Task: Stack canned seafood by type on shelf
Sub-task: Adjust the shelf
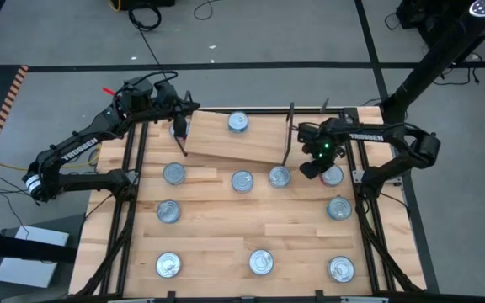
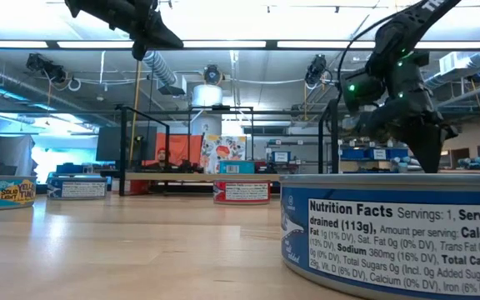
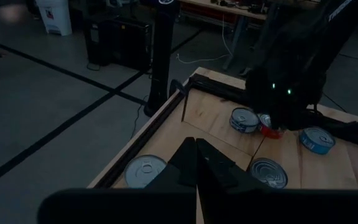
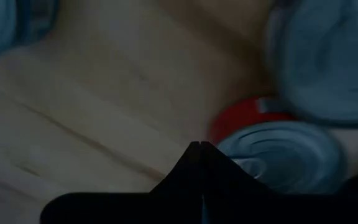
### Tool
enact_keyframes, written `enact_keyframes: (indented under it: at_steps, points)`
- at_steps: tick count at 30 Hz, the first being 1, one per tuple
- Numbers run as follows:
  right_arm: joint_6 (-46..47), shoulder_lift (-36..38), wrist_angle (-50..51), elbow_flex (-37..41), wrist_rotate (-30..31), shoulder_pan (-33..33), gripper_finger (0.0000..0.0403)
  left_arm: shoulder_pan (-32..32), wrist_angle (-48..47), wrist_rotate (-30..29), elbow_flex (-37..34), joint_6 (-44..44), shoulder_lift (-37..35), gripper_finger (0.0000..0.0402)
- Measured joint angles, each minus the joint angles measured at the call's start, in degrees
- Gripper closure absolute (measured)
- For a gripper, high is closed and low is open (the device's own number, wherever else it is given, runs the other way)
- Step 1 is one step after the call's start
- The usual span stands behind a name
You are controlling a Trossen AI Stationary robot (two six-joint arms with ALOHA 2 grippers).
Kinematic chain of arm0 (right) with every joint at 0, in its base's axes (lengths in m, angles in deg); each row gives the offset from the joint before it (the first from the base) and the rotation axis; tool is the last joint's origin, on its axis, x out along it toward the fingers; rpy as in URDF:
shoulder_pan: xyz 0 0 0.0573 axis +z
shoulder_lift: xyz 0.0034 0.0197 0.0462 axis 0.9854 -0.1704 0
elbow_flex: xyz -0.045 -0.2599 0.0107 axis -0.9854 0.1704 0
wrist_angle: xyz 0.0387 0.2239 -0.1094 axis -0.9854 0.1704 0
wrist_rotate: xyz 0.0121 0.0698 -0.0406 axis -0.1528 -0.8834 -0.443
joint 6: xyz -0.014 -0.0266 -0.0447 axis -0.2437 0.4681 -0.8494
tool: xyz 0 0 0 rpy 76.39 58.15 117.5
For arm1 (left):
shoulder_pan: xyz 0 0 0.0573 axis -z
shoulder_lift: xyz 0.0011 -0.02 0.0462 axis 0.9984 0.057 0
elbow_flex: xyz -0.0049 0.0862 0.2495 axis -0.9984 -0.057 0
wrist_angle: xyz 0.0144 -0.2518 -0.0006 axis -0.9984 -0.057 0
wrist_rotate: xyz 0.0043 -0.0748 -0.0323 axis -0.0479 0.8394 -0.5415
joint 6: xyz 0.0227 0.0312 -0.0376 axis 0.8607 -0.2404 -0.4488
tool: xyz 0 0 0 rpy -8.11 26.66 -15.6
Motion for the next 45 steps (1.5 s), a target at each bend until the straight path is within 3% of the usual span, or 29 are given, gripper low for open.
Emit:
enact_keyframes:
  at_steps: [3, 6, 9, 12, 17, 21, 25, 30, 37, 45]
  points:
    - [-0.14, 4.56, -1.39, 0.00, 0.46, -2.40, 0.0400, 0.00, -0.08, 0.00, 0.00, -0.04, 0.00, 0.0401]
    - [-0.80, 10.85, -6.58, -0.01, -4.84, -2.99, 0.0400, 0.00, -0.17, 0.00, 0.00, -0.07, 0.00, 0.0401]
    - [-0.67, 17.31, -14.78, -0.04, -10.21, 0.88, 0.0400, 0.00, -0.49, 0.00, 0.00, -0.07, 0.00, 0.0401]
    - [0.19, 22.40, -22.89, -0.04, -10.57, 7.88, 0.0400, 0.00, -1.57, 0.00, 0.00, -0.13, 0.00, 0.0401]
    - [4.73, 24.01, -30.99, -0.15, 3.04, 19.55, 0.0400, 0.00, -4.07, 0.00, 0.00, -0.30, 0.00, 0.0401]
    - [6.47, 19.71, -34.43, -0.09, 13.37, 22.64, 0.0400, 0.00, -6.77, 0.22, 0.00, -0.23, 0.00, 0.0401]
    - [7.86, 16.31, -37.37, -0.09, 17.64, 21.61, 0.0400, -0.03, -15.65, -0.16, 0.03, 3.12, -0.02, 0.0401]
    - [10.69, 14.88, -37.50, -0.09, 20.04, 18.41, 0.0400, -1.20, -29.75, -9.94, 0.83, 5.00, -0.04, 0.0401]
    - [10.84, 15.18, -37.38, -0.09, 22.75, 13.28, 0.0400, -1.36, -34.10, -21.84, 0.83, -2.92, -0.83, 0.0401]
    - [9.49, 15.18, -37.85, -0.09, 22.56, 9.99, 0.0400, -2.36, -33.99, -20.05, 0.79, -6.34, 4.25, 0.0401]
